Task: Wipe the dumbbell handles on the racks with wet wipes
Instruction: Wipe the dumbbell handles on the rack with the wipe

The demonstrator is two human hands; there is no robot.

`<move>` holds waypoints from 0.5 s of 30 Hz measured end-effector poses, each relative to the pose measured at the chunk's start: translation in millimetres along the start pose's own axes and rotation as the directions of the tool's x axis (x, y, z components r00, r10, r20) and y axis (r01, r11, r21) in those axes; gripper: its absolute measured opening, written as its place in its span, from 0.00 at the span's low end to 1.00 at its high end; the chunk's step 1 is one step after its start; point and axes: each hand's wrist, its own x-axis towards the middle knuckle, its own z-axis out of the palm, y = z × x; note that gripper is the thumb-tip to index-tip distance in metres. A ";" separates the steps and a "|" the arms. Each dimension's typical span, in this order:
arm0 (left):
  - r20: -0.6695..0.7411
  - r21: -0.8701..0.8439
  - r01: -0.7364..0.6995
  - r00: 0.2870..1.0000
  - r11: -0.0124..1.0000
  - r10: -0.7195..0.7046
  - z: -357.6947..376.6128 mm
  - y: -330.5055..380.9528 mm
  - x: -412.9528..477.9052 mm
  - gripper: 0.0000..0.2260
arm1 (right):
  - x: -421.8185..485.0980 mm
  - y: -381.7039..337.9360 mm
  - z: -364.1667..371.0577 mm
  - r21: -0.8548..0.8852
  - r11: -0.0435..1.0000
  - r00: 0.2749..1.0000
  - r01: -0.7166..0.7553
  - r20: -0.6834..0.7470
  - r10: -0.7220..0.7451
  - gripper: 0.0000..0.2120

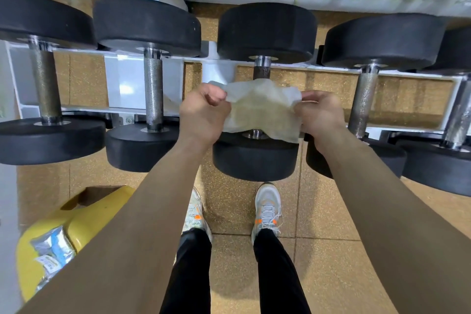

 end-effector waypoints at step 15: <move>-0.049 0.577 0.013 0.999 0.817 0.019 21.5 -4.1 4.2 0.10 | -32.2 19.1 23.5 -0.244 0.925 0.950 0.291 0.192 -0.248 0.08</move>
